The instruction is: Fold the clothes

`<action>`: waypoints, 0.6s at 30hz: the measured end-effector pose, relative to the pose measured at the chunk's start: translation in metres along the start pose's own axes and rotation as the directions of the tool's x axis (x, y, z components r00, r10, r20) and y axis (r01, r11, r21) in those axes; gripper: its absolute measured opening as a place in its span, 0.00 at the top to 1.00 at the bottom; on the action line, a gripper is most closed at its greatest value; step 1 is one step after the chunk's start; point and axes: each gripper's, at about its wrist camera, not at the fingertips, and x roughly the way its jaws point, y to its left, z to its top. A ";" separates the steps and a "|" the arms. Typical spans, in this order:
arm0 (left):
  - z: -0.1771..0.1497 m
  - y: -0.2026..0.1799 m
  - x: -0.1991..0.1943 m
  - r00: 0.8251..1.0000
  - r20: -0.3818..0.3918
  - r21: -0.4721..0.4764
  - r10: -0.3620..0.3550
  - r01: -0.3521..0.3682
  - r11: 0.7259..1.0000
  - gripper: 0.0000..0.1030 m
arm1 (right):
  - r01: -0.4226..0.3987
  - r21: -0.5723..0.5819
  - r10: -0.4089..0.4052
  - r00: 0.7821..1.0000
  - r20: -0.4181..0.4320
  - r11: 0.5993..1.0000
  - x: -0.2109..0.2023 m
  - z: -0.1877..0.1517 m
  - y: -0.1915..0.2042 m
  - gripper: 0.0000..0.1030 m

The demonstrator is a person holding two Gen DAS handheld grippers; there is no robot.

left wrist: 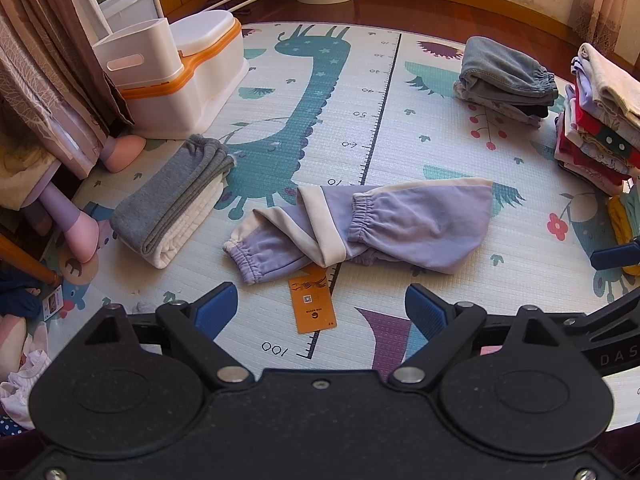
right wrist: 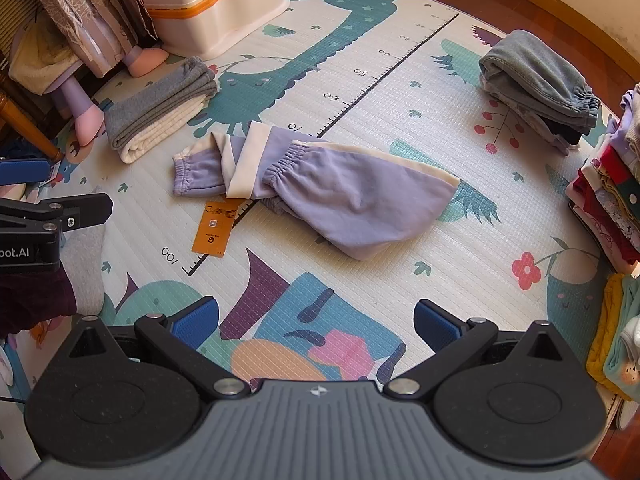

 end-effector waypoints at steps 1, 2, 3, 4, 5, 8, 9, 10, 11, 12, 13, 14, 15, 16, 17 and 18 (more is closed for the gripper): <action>0.000 0.000 0.000 1.000 0.000 0.000 0.000 0.000 1.000 0.11 | 0.000 0.000 0.000 1.000 0.000 1.000 0.000 0.000 0.000 0.00; 0.000 0.000 0.000 1.000 0.000 0.000 0.000 0.000 1.000 0.11 | 0.001 0.001 -0.001 1.000 0.000 1.000 0.000 0.000 0.000 0.00; 0.000 0.000 0.000 1.000 0.000 0.000 0.000 0.000 1.000 0.11 | 0.002 0.001 -0.002 1.000 0.000 1.000 0.000 0.000 0.000 0.00; 0.000 0.000 0.000 1.000 0.000 0.000 0.000 0.000 1.000 0.11 | 0.002 0.002 -0.002 1.000 0.001 1.000 0.000 0.000 0.000 0.00; 0.000 0.000 0.000 1.000 0.000 0.000 0.000 0.000 1.000 0.11 | 0.003 0.002 -0.003 1.000 0.001 1.000 0.000 0.000 0.000 0.00; 0.001 0.001 0.001 1.000 -0.001 -0.002 -0.002 0.002 1.000 0.11 | 0.003 0.003 -0.003 1.000 0.001 1.000 0.000 0.000 0.000 0.00; 0.001 0.002 0.001 1.000 0.000 -0.003 0.001 -0.001 1.000 0.11 | 0.004 0.003 -0.004 1.000 0.002 1.000 0.000 0.000 -0.001 0.00; 0.001 0.003 0.003 1.000 0.001 -0.004 0.005 -0.005 1.000 0.11 | 0.005 0.003 -0.005 1.000 0.002 1.000 0.000 0.000 -0.001 0.00; 0.001 0.005 0.004 1.000 0.002 -0.004 0.008 -0.008 1.000 0.11 | 0.005 0.003 -0.005 1.000 0.001 1.000 0.001 0.000 -0.001 0.00; 0.001 0.007 0.006 1.000 0.004 -0.007 0.012 -0.012 1.000 0.11 | 0.005 0.003 -0.005 1.000 -0.001 1.000 0.002 0.000 -0.001 0.00; 0.001 0.009 0.008 1.000 0.005 -0.010 0.016 -0.016 1.000 0.11 | 0.000 0.004 0.000 1.000 -0.005 1.000 0.003 0.000 -0.002 0.00; 0.001 0.012 0.011 1.000 0.005 -0.016 0.015 -0.015 1.000 0.11 | -0.005 0.008 0.005 1.000 -0.006 1.000 0.005 0.001 -0.003 0.00; 0.002 0.014 0.014 1.000 0.004 -0.023 0.014 -0.014 1.000 0.11 | -0.009 0.013 0.009 1.000 -0.008 1.000 0.007 0.002 -0.004 0.00; 0.002 0.017 0.017 1.000 0.002 -0.029 0.012 -0.012 0.999 0.11 | -0.011 0.015 0.011 1.000 -0.003 1.000 0.009 0.004 -0.005 0.00; 0.002 0.020 0.022 1.000 0.002 -0.032 0.008 -0.008 0.999 0.11 | -0.012 0.016 0.012 1.000 0.003 1.000 0.011 0.007 -0.007 0.00; 0.001 0.022 0.026 1.000 0.002 -0.034 0.003 -0.003 0.999 0.11 | -0.010 0.015 0.009 1.000 0.012 1.000 0.014 0.009 -0.010 0.00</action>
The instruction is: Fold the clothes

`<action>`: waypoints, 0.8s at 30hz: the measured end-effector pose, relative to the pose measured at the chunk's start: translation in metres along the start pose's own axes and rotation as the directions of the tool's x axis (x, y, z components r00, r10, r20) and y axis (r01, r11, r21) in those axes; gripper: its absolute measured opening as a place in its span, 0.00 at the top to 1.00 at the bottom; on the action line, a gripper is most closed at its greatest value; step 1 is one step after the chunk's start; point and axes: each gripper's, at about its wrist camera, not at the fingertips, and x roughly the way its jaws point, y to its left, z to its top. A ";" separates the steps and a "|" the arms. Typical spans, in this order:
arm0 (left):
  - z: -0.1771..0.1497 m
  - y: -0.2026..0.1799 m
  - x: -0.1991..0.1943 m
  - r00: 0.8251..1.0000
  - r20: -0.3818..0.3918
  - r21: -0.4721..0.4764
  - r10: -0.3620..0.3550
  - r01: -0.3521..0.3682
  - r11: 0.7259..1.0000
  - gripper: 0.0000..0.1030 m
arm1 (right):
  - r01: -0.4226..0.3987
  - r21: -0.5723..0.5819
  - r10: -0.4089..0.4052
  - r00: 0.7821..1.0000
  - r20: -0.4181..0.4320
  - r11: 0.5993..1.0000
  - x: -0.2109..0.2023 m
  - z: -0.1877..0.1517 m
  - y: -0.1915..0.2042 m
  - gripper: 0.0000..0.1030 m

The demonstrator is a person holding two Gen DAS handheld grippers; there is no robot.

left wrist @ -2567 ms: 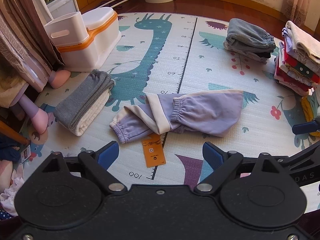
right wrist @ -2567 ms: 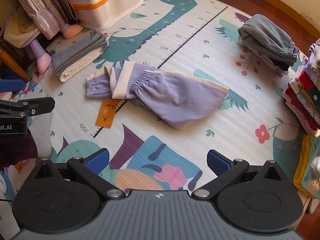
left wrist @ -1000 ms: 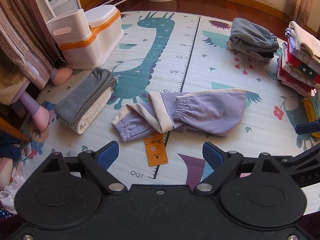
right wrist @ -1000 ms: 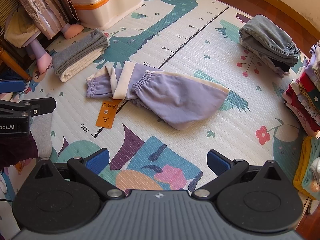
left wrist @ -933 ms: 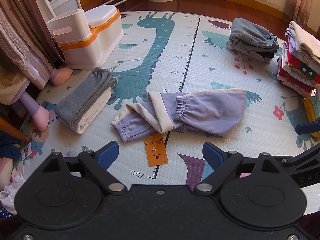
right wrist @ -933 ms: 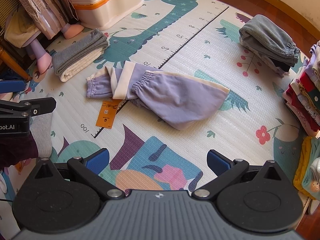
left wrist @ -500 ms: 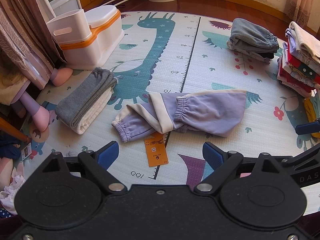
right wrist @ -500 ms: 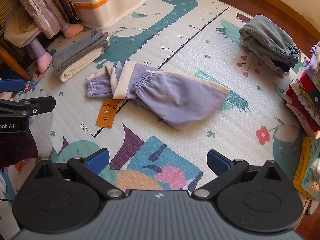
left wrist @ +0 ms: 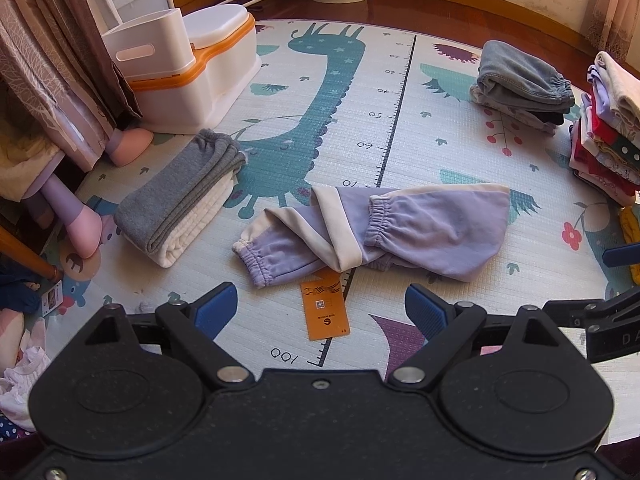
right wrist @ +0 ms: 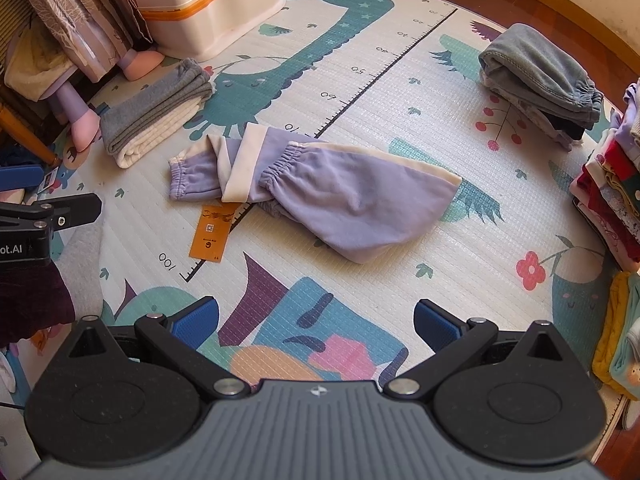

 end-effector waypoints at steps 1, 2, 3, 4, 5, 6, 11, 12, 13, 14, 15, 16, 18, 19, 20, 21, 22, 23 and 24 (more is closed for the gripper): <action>0.000 0.002 0.005 1.000 0.000 -0.002 -0.005 0.005 1.000 0.11 | 0.005 -0.002 -0.005 1.000 0.007 1.000 0.003 0.002 -0.002 0.00; 0.000 0.005 0.009 1.000 0.000 -0.004 -0.010 0.010 1.000 0.11 | 0.012 -0.004 -0.012 1.000 0.010 1.000 0.008 0.004 -0.004 0.00; 0.000 0.008 0.015 1.000 0.004 -0.007 -0.013 0.013 1.000 0.11 | 0.018 -0.006 -0.018 1.000 0.012 1.000 0.012 0.005 -0.006 0.00; 0.000 0.012 0.021 1.000 0.009 -0.010 -0.016 0.016 1.000 0.11 | 0.025 -0.008 -0.025 1.000 0.014 1.000 0.017 0.007 -0.007 0.00; 0.000 0.016 0.028 0.999 0.011 -0.012 -0.035 0.035 0.999 0.11 | 0.027 -0.007 -0.027 1.000 0.013 1.000 0.021 0.007 -0.009 0.00; 0.000 0.019 0.035 0.999 0.012 -0.016 -0.034 0.034 0.999 0.11 | 0.027 -0.006 -0.027 1.000 0.011 1.000 0.024 0.008 -0.010 0.00; -0.004 0.037 0.065 0.993 -0.007 -0.073 -0.116 0.115 0.991 0.11 | 0.009 -0.021 -0.009 1.000 0.012 1.000 0.043 0.013 -0.010 0.01; -0.006 0.039 0.071 0.993 -0.013 -0.084 -0.120 0.118 0.989 0.11 | 0.005 -0.028 -0.005 1.000 0.015 1.000 0.047 0.015 -0.009 0.06; -0.008 0.041 0.077 0.992 -0.018 -0.095 -0.123 0.121 0.988 0.11 | 0.002 -0.031 -0.002 1.000 0.015 1.000 0.051 0.016 -0.008 0.13; -0.009 0.042 0.082 0.993 -0.024 -0.108 -0.118 0.114 0.988 0.11 | 0.000 -0.032 0.001 1.000 0.015 0.999 0.057 0.018 -0.007 0.15; -0.010 0.045 0.088 0.992 -0.032 -0.124 -0.123 0.118 0.985 0.11 | -0.003 -0.030 0.003 1.000 0.012 1.000 0.064 0.020 -0.006 0.17; -0.010 0.047 0.094 0.991 -0.040 -0.135 -0.128 0.122 0.983 0.11 | -0.006 -0.027 0.007 1.000 0.010 1.000 0.071 0.022 -0.006 0.17; -0.010 0.049 0.103 0.989 -0.053 -0.149 -0.140 0.131 0.980 0.11 | -0.017 -0.019 0.017 1.000 0.004 1.000 0.085 0.024 -0.006 0.19; -0.010 0.049 0.108 0.989 -0.051 -0.154 -0.142 0.132 0.979 0.11 | -0.022 -0.011 0.022 1.000 0.000 1.000 0.093 0.025 -0.006 0.21; -0.009 0.049 0.113 0.989 -0.047 -0.159 -0.142 0.133 0.978 0.11 | -0.033 0.003 0.033 0.999 -0.002 0.999 0.101 0.026 -0.006 0.23; -0.008 0.049 0.118 0.989 -0.043 -0.164 -0.143 0.134 0.977 0.11 | -0.043 0.013 0.043 0.999 -0.001 0.999 0.108 0.028 -0.006 0.27; -0.008 0.049 0.122 0.988 -0.036 -0.171 -0.147 0.139 0.975 0.11 | -0.053 0.022 0.053 0.999 0.001 0.998 0.115 0.029 -0.005 0.31; -0.008 0.050 0.128 0.988 -0.031 -0.185 -0.149 0.141 0.972 0.11 | -0.059 0.021 0.058 0.998 0.006 0.998 0.121 0.031 -0.004 0.33; -0.008 0.051 0.134 0.988 -0.026 -0.201 -0.151 0.143 0.969 0.11 | -0.063 0.017 0.062 0.998 0.012 0.998 0.127 0.033 -0.001 0.35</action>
